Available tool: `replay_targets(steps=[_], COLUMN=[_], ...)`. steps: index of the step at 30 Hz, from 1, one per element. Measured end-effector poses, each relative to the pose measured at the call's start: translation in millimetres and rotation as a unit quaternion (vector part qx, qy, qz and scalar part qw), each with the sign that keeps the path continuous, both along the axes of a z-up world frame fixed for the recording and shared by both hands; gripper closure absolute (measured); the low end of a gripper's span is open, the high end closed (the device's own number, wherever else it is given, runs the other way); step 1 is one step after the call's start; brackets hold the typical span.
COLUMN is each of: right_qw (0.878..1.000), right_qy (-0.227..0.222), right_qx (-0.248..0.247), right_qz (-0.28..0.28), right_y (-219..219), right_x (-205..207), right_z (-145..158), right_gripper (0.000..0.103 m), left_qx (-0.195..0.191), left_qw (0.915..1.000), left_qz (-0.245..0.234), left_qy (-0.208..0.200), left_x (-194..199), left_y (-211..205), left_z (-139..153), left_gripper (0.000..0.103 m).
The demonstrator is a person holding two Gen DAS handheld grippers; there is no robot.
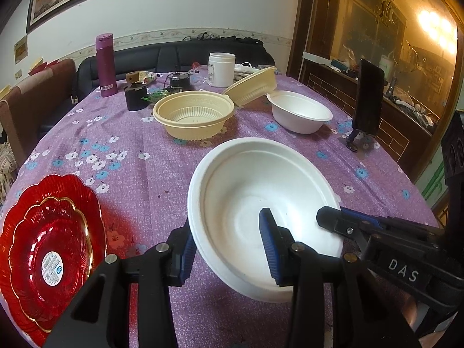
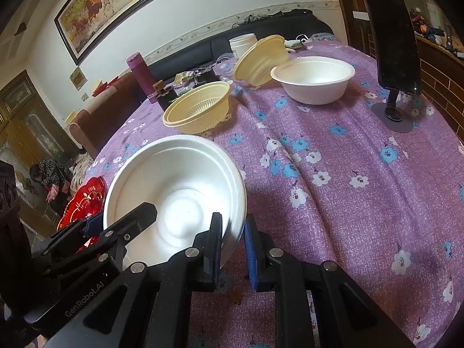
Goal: Organize plates and bowls
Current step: 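Carry the white bowl with the right tool over the stacked red plates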
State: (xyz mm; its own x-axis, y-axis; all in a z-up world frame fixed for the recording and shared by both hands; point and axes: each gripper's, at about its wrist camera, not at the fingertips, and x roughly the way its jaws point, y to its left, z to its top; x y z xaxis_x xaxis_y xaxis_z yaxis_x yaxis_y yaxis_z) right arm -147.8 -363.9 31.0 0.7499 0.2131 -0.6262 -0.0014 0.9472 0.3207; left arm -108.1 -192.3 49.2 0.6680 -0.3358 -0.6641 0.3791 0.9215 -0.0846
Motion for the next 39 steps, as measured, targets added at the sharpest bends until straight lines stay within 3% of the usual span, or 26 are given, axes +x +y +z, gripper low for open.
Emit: replay_targets(steps=[24,39], right_qw=[1.0,0.998], right_qy=[-0.005,-0.032], right_qx=[-0.008,-0.034], right_qz=[0.014,0.042], right_y=[12.8,45.8], right_x=[-0.1,-0.6], right_z=[9.9,34.1], right_gripper=[0.085,0.085], left_qx=[-0.005,-0.022], left_qw=[0.9997,0.9977], left_qz=[0.01,0.041], left_qy=[-0.02,-0.049], left_x=[-5.9,-12.6], left_y=[12.7,48.1], left_z=[9.9,30.4], left_gripper=[0.064,0.062])
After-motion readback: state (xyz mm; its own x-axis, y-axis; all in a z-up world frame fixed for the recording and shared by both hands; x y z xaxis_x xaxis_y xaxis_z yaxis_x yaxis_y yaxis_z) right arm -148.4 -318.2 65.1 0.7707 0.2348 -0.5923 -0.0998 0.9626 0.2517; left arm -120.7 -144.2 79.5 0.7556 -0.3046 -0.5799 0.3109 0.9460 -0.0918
